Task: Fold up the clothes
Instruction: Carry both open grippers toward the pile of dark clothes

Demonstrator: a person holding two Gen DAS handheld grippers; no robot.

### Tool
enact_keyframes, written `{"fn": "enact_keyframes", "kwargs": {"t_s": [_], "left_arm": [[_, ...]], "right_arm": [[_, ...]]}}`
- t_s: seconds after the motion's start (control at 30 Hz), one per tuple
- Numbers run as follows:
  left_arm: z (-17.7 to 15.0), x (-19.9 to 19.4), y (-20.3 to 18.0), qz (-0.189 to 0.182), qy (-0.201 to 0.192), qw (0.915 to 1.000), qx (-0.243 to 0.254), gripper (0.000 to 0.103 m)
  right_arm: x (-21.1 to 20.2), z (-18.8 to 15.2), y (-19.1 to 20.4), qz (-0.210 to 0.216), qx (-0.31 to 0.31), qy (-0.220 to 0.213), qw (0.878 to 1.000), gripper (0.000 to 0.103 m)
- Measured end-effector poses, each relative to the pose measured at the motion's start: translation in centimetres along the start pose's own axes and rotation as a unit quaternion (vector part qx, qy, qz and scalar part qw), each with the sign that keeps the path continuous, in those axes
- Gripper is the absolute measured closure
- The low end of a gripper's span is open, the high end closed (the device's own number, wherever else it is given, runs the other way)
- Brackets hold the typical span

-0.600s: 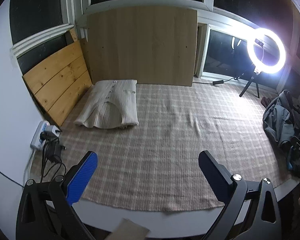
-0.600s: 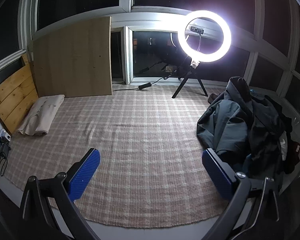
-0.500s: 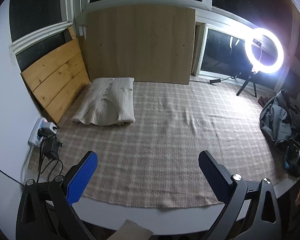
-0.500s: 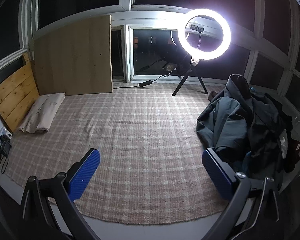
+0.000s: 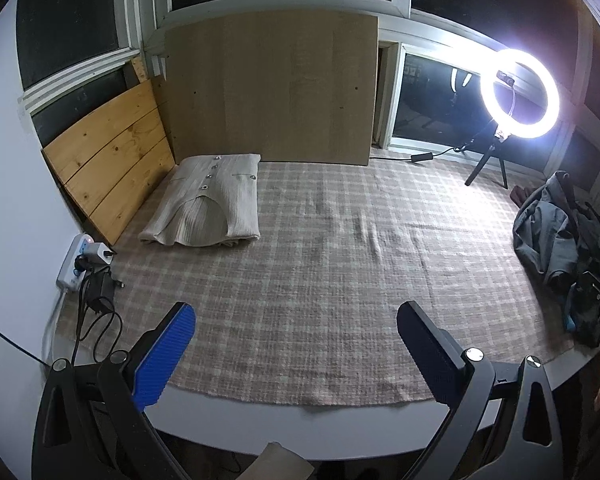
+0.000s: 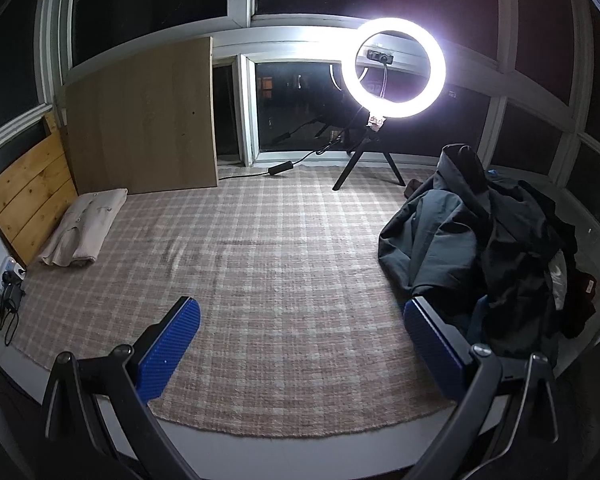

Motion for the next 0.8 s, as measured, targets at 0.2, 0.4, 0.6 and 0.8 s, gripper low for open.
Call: {"fn": "enact_keyframes", "kwargs": {"t_s": [0.2, 0.4, 0.6, 0.8], "left_arm": [[0.3, 0.1, -0.6, -0.002, 0.003, 1.0000, 0.005, 0.001], [0.4, 0.8, -0.9, -0.005, 0.002, 0.9999, 0.012, 0.001], [1.0, 1.8, -1.5, -0.012, 0.004, 0.9997, 0.021, 0.001], [1.7, 2.6, -1.7, -0.020, 0.002, 0.9994, 0.028, 0.001]], "right_arm": [[-0.2, 0.0, -0.3, -0.006, 0.003, -0.003, 1.000, 0.000], [0.0, 0.1, -0.2, -0.011, 0.005, -0.002, 1.000, 0.000], [0.4, 0.3, -0.2, -0.017, 0.011, 0.000, 1.000, 0.000], [0.7, 0.5, -0.4, -0.026, 0.017, -0.001, 1.000, 0.000]]}}
Point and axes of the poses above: each gripper's, at about its wrist camera, not at the fingertips, and x roughly the way its jaws point, y to its left, z to its top, the point moved 6 cm from there along x, roughly the way its jaws point, and after that the axes turned 13 degrees about -z, right-handed, at the moved point
